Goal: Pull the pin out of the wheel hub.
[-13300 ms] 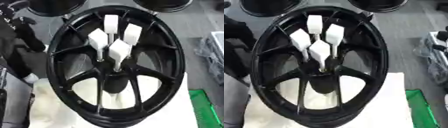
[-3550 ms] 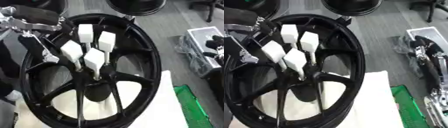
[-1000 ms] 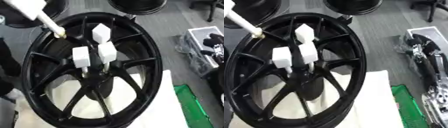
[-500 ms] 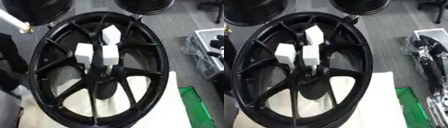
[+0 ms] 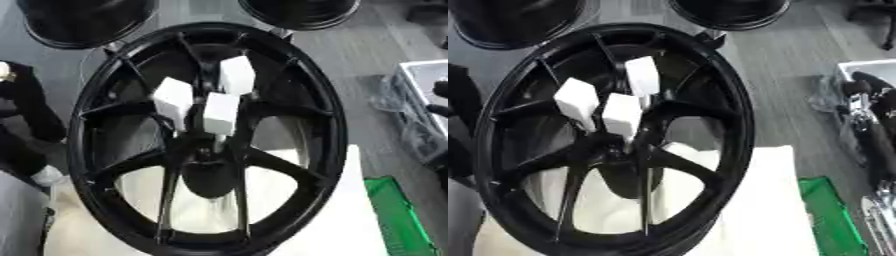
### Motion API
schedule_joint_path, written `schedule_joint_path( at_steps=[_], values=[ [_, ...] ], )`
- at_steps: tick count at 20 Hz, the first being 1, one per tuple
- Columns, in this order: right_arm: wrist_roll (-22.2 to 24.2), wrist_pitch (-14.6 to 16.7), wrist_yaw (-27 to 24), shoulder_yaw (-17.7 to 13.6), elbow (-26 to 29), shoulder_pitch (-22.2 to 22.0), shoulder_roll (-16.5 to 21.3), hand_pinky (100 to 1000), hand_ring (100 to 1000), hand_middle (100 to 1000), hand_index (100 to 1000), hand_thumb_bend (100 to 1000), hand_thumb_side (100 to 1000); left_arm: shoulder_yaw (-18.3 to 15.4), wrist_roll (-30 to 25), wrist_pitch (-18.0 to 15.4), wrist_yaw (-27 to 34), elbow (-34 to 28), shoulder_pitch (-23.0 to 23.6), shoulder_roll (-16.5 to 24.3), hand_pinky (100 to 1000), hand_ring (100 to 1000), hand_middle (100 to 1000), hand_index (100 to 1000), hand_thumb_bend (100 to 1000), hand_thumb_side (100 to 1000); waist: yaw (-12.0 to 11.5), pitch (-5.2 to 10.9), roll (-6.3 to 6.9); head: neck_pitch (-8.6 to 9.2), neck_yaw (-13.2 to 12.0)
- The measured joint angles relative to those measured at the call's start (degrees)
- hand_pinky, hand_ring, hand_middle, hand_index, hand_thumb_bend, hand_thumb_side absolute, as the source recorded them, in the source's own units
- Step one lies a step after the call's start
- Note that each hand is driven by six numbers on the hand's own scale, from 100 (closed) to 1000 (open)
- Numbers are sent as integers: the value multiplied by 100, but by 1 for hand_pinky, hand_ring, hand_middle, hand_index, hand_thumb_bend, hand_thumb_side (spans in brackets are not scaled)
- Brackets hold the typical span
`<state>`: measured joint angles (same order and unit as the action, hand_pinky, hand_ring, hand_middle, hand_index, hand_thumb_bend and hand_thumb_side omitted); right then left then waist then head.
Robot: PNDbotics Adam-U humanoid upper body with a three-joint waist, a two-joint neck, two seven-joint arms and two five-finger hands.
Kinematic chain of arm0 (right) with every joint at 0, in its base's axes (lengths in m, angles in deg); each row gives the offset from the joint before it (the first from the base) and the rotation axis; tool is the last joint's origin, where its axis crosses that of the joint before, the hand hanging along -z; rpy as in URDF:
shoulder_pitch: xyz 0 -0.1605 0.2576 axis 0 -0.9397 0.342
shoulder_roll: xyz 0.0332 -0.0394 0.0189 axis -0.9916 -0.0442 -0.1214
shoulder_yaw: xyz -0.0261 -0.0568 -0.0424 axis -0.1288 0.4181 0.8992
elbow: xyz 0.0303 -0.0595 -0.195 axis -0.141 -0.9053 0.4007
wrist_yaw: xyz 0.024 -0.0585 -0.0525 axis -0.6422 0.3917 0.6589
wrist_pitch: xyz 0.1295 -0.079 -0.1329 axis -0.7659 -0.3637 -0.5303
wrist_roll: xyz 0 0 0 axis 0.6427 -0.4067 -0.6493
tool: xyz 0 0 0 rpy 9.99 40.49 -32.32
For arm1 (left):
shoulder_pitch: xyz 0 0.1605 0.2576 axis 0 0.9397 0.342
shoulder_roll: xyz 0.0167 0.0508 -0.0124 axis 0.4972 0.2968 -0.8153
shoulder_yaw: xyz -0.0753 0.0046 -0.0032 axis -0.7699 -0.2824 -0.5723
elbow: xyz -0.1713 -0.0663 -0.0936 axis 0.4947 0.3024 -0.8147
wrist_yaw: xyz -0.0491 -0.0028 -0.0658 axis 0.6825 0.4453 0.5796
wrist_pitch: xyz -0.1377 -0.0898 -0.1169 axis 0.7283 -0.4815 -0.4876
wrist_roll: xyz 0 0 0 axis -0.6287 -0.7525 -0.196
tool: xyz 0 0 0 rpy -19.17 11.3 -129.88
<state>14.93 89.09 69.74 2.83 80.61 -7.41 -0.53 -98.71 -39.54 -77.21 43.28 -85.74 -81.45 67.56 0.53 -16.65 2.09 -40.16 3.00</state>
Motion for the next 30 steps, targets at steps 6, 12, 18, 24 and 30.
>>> schedule_joint_path(
  at_steps=[6, 12, 18, 24, 30],
  values=[
    [-9, 9, -1, -21, 0, 0, 0, 729, 825, 705, 806, 100, 650, -4, -101, 21, -129, 66, 186, -171, 607, 575, 537, 510, 100, 185, -1, 1, -1, 0, -179],
    [-14, 14, -1, -22, 0, -2, 0, 730, 825, 706, 807, 100, 650, -50, -339, -47, -345, 64, 280, -218, 870, 878, 858, 927, 337, 696, -24, 1, -2, 0, -197],
    [-13, 14, -1, -23, 0, -8, 0, 730, 825, 706, 807, 100, 650, -100, -376, -93, -514, 53, 308, -271, 859, 869, 843, 911, 286, 641, -31, 1, -6, 1, -192],
    [-13, 14, -1, -22, 0, -8, 0, 730, 825, 706, 807, 100, 650, -101, -403, -113, -427, 28, 318, -321, 835, 854, 825, 877, 100, 600, -32, 1, -4, 1, -182],
    [-13, 18, -1, -21, 0, -7, 0, 729, 824, 705, 806, 100, 648, -158, 130, 177, 215, 14, 371, -475, 677, 743, 700, 792, 100, 293, -29, 1, -17, 1, -156]
  ],
)
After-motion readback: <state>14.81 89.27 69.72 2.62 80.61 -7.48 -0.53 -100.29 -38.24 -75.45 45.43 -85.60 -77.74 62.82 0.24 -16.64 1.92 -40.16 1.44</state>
